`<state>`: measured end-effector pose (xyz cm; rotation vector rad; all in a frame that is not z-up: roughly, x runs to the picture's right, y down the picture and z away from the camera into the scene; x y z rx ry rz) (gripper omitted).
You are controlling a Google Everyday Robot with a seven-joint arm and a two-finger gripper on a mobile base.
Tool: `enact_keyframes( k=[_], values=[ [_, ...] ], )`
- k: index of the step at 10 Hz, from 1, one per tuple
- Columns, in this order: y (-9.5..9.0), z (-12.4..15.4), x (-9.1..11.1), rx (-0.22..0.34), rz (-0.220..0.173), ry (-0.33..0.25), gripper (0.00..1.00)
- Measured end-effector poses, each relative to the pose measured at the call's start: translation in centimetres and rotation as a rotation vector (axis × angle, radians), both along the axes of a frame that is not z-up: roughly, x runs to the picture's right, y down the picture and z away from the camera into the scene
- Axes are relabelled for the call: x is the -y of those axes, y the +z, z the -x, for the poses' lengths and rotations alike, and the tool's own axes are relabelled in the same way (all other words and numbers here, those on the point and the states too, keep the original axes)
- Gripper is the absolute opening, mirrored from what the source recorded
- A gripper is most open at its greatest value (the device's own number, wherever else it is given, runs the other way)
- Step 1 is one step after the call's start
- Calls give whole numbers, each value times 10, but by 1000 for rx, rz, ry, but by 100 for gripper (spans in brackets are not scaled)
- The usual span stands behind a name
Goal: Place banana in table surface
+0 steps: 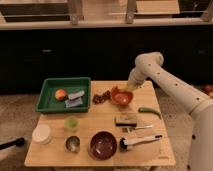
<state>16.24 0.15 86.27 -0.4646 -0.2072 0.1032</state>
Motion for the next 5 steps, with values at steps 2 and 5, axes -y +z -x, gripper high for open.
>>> enact_keyframes(
  k=[2,5],
  values=[
    [-1,-4,-6,13,6,5,1],
    [-5,-5,-9,32,9,7,1]
  ],
)
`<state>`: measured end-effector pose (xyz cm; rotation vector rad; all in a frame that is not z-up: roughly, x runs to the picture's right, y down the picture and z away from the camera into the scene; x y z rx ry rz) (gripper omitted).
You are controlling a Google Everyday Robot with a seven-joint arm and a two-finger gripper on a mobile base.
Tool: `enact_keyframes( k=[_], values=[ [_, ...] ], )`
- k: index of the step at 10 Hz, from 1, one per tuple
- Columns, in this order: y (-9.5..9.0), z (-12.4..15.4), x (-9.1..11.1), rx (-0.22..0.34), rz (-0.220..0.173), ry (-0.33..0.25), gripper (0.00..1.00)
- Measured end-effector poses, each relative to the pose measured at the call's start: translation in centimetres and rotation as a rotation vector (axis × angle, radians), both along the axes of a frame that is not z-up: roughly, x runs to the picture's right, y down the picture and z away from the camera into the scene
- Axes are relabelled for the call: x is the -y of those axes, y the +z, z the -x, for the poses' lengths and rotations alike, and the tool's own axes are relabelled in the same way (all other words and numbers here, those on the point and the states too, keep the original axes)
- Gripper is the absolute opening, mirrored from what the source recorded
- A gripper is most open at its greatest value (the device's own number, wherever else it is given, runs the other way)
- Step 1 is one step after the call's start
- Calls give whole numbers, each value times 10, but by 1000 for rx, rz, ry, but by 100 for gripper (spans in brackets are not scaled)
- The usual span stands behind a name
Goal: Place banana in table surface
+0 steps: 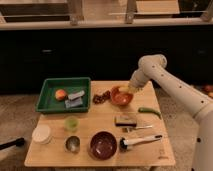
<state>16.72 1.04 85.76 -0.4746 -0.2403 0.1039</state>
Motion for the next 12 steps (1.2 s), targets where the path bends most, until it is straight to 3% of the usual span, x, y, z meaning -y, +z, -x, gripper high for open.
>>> enact_keyframes(
  k=[12],
  values=[
    [-17,11,-13,96,52,-17,1]
  ],
)
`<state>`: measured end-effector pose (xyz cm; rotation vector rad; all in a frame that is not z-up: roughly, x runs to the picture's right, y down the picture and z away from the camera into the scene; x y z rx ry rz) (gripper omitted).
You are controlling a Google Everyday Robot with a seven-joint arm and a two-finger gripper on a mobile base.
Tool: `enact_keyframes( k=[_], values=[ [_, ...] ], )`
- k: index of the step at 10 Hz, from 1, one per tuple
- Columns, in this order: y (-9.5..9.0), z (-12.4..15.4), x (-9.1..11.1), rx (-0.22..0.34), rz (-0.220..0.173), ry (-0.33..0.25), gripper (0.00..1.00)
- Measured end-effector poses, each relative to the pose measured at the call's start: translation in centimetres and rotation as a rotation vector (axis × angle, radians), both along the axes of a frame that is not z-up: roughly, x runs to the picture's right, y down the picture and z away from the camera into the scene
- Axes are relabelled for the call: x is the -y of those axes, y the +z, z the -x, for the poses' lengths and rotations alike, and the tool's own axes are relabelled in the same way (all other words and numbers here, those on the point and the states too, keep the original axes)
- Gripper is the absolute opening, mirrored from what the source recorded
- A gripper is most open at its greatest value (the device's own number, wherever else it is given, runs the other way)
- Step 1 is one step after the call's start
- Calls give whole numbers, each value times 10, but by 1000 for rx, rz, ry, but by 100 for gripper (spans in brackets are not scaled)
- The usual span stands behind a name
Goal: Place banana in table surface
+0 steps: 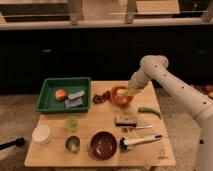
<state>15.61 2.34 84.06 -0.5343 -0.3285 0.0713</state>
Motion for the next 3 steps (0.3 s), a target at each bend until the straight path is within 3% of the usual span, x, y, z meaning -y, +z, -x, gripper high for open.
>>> enact_keyframes(
  k=[3],
  values=[
    [-16,9,10,35,16,-20,1]
  ],
)
